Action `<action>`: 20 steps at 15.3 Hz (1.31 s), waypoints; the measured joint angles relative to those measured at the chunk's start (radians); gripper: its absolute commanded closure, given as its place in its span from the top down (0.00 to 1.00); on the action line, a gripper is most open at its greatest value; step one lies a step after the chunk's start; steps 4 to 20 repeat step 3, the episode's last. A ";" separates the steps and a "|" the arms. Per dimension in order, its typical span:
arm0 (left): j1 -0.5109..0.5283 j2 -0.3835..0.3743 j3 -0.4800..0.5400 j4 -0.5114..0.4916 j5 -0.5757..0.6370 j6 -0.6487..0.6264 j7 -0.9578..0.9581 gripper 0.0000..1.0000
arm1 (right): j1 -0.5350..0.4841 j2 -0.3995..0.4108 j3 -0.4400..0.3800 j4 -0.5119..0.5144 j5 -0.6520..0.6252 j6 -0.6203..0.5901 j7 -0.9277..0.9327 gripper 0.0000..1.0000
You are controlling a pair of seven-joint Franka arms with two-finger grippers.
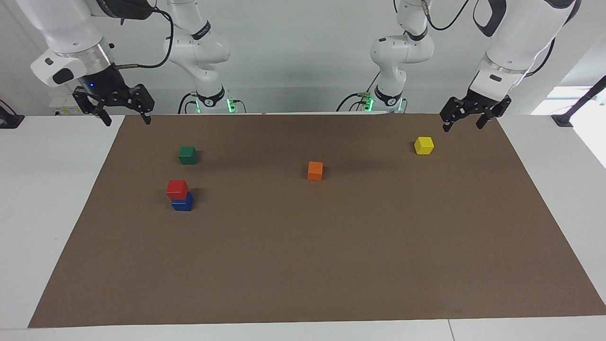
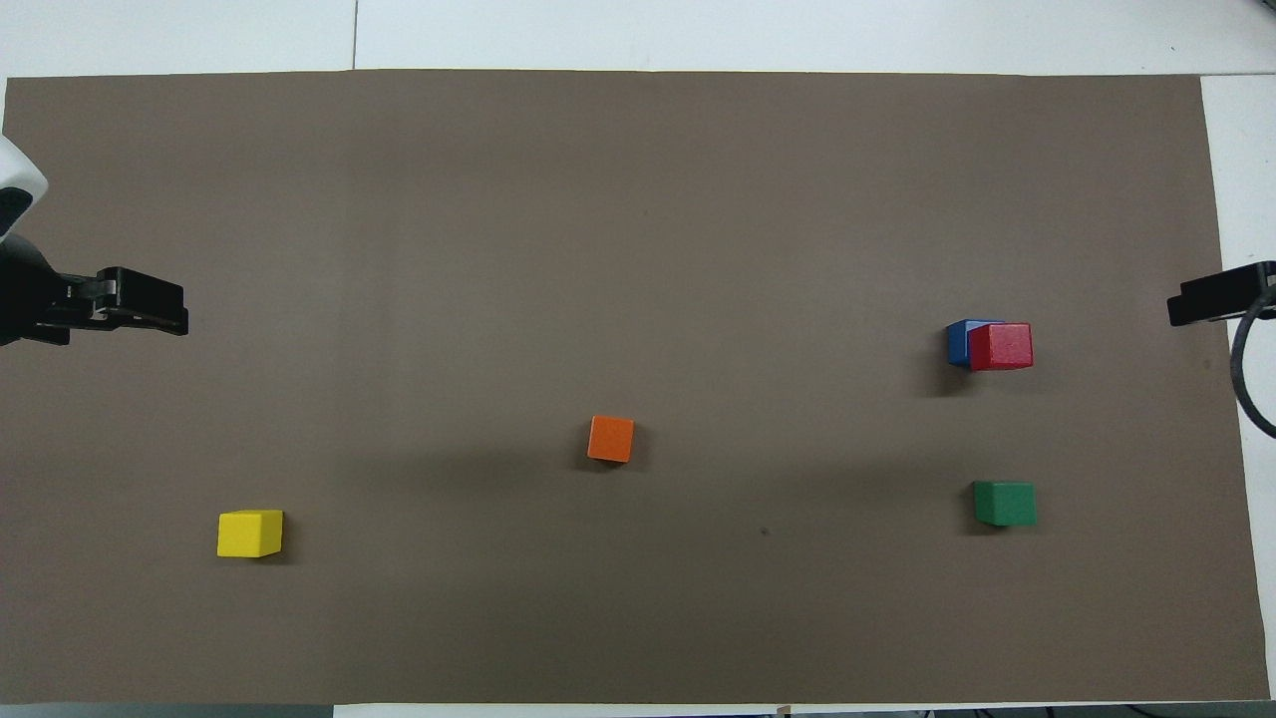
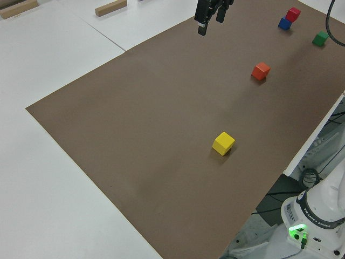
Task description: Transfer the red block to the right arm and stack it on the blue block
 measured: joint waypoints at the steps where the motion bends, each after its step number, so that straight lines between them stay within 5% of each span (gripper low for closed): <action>1: 0.000 0.000 0.000 0.000 0.000 0.000 0.000 1.00 | 0.000 0.000 0.000 0.000 0.000 0.000 0.000 1.00; 20: 0.000 0.000 0.000 0.000 0.000 0.000 0.000 1.00 | 0.000 0.000 0.000 0.000 0.000 0.000 0.000 1.00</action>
